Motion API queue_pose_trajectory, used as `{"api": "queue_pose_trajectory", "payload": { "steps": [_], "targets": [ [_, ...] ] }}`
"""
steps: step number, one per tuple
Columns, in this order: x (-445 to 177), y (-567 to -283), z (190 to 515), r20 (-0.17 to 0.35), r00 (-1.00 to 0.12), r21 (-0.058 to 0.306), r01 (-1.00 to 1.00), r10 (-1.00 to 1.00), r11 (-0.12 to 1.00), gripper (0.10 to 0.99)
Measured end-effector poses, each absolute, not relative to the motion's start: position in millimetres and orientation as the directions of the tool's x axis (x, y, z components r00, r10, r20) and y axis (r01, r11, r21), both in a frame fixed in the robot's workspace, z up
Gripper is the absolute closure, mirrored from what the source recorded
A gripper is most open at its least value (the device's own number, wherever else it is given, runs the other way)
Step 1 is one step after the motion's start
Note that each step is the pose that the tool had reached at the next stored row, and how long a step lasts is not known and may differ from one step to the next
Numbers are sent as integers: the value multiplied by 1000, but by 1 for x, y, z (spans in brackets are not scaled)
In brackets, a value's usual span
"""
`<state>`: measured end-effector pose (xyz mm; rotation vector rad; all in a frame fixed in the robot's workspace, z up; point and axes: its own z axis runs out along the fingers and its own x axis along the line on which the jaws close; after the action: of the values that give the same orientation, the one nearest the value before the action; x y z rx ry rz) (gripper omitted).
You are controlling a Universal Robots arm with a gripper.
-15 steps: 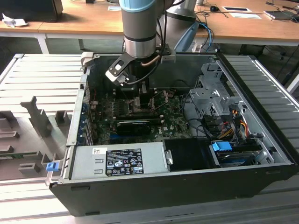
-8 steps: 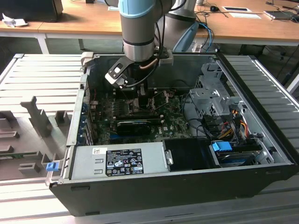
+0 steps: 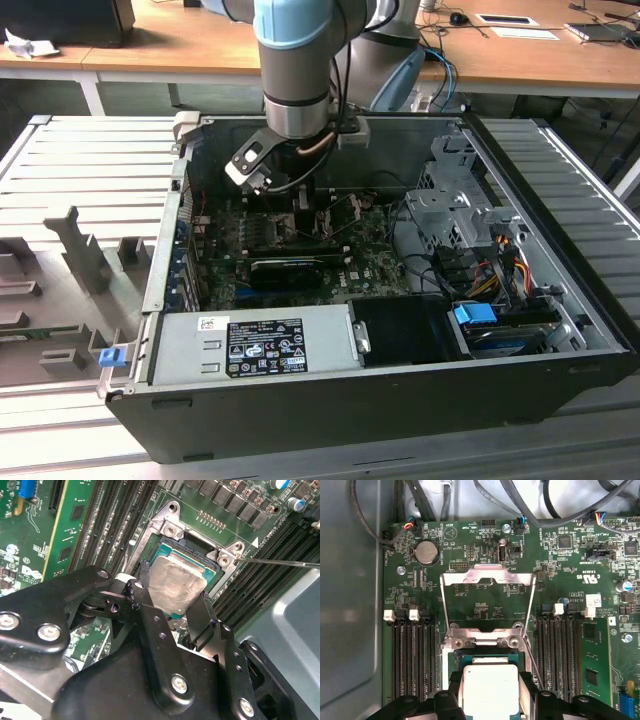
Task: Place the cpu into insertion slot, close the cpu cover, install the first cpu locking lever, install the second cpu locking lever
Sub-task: 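Place the cpu into insertion slot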
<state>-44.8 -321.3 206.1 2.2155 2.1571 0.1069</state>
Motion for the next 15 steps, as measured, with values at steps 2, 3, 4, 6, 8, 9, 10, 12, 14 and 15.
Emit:
{"api": "queue_pose_trajectory", "payload": {
  "steps": [2, 3, 4, 6, 8, 9, 10, 12, 14, 15],
  "targets": [
    [-45, -320, 205, 16, 26, 81, 996, 1000, -27, 553],
    [-45, -319, 204, 16, 26, 80, 996, 1000, -27, 553],
    [-45, -319, 203, 16, 26, 80, 996, 1000, -27, 553],
    [-45, -318, 203, 14, 26, 78, 997, 1000, -27, 553],
    [-45, -318, 202, 13, 26, 77, 997, 1000, -27, 553],
    [-45, -318, 202, 13, 26, 77, 997, 1000, -27, 553],
    [-45, -318, 202, 13, 26, 77, 997, 1000, -27, 553],
    [-45, -318, 202, 13, 26, 77, 997, 1000, -27, 553],
    [-44, -318, 202, 13, 26, 77, 997, 1000, -27, 553],
    [-44, -318, 201, 13, 26, 77, 997, 1000, -27, 553]
  ]
}}
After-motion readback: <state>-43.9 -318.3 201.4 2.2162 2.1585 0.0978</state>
